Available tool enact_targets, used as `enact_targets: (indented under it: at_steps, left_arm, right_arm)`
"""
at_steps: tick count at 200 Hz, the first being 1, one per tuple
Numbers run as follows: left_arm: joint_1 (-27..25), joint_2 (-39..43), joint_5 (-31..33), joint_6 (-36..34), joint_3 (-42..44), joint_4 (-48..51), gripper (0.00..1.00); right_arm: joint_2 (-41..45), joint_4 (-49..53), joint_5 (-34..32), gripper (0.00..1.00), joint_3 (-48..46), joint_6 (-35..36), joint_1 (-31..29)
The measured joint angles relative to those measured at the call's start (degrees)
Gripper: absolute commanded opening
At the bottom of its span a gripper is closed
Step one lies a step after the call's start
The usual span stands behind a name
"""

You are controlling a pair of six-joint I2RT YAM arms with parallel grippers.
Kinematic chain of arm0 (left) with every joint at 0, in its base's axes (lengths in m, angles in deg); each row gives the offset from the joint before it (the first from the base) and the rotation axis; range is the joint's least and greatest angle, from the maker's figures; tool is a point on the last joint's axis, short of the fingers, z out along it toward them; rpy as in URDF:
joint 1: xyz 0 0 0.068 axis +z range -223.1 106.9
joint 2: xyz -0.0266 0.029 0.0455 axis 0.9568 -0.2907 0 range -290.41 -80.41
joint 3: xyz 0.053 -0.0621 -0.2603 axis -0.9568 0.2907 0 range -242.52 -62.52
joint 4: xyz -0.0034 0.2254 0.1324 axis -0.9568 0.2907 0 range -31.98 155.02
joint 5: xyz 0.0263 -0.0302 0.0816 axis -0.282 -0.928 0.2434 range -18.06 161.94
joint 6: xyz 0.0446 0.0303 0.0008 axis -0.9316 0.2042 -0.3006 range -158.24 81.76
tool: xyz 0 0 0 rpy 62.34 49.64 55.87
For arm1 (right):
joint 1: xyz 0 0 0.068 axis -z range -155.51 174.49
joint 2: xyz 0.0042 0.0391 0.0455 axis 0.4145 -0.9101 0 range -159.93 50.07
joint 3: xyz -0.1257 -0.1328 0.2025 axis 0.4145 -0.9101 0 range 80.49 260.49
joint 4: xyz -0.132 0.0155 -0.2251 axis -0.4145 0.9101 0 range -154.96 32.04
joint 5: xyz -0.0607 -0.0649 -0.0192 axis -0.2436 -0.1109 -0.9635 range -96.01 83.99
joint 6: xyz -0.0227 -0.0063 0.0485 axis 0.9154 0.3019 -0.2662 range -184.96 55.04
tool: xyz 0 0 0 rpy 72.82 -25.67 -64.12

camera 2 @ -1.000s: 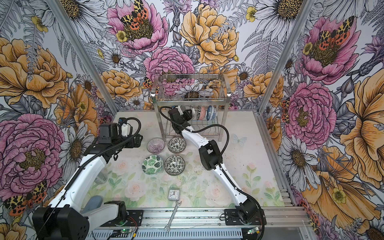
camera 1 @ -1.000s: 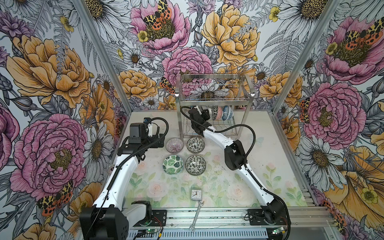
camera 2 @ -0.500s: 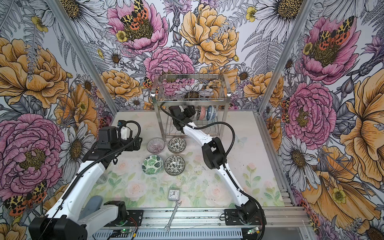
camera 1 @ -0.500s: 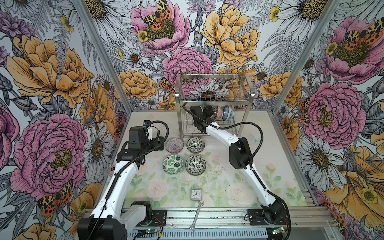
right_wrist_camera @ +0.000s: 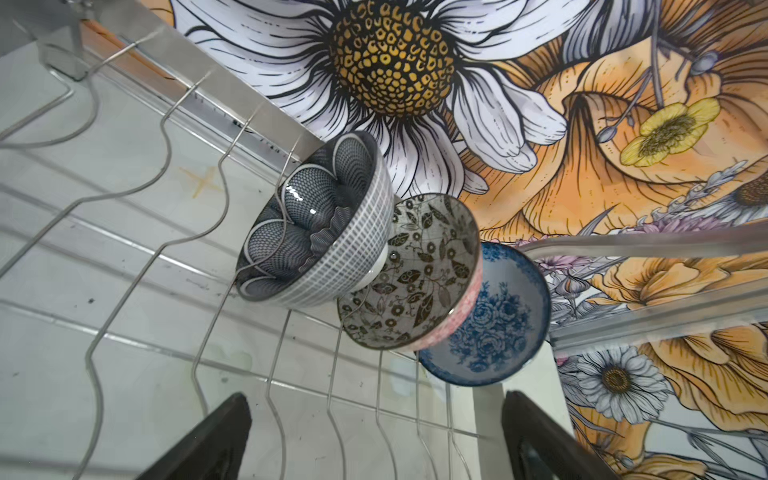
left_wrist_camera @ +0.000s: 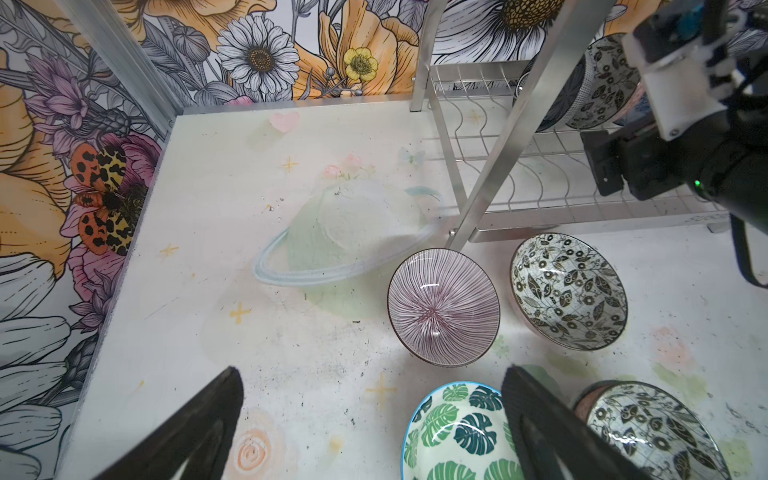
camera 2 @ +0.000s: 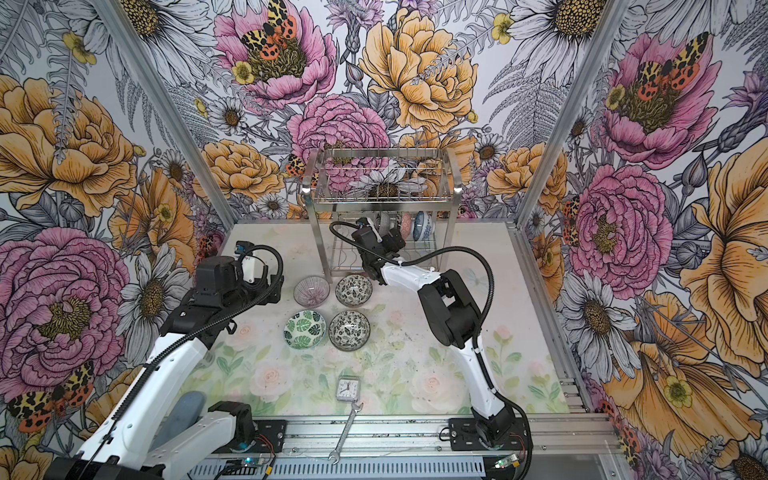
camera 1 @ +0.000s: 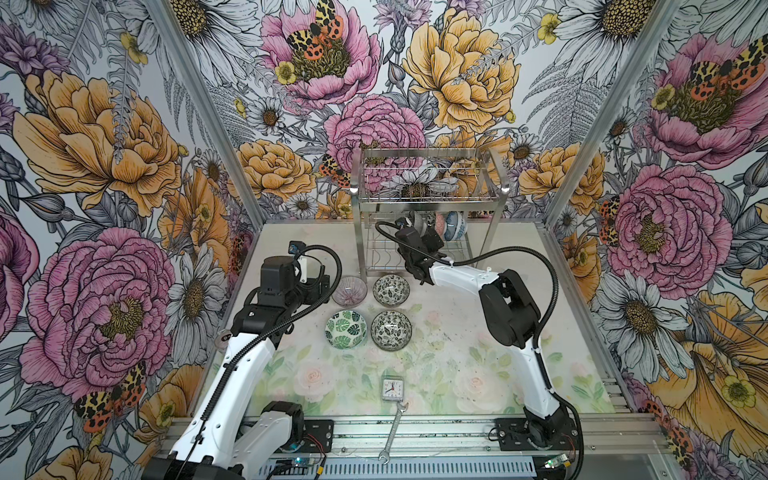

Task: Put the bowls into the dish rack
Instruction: 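Open the right gripper and withdraw it while left gripper reaches toward the table bowls, then lower the left gripper onto the pink-outside black-leaf bowl rim and close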

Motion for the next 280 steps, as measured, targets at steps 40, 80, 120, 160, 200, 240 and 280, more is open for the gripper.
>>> enact_targets:
  at_steps: [40,80,120,160,200,240,280]
  left_arm:
    - [-2.5,0.6,1.0,0.9,-1.0,1.1,0.99]
    - [-17.0,0.2,5.1,8.4,-1.8,1.3,0.99]
    - [-29.7,-4.6,12.5,17.0,-0.7,0.7,0.99]
    - [-34.4,-11.0,16.4,23.8,3.5,-0.9,0.99]
    - [-35.1,-15.9,16.4,27.6,5.4,-3.8,0.96]
    - [-35.1,-21.6,16.0,29.2,5.4,-5.8,0.69]
    - [-35.1,-25.2,14.9,30.3,5.4,-7.3,0.54]
  right_arm:
    - [11.5,-9.0,2.1,0.96,-18.2,1.0,-1.7]
    - [29.4,-10.4,7.8,0.96,-31.2,1.0,-4.0]
    - [45.0,-3.3,17.7,0.97,-34.5,-5.1,-2.6]
    - [50.7,0.0,22.5,0.97,-36.4,-12.0,-1.4]
    - [51.1,3.4,24.3,0.97,-38.1,-15.3,-0.4]
    - [51.1,4.0,25.2,0.97,-38.1,-16.6,0.4]
    - [50.6,4.1,25.4,0.97,-38.1,-17.0,0.4]
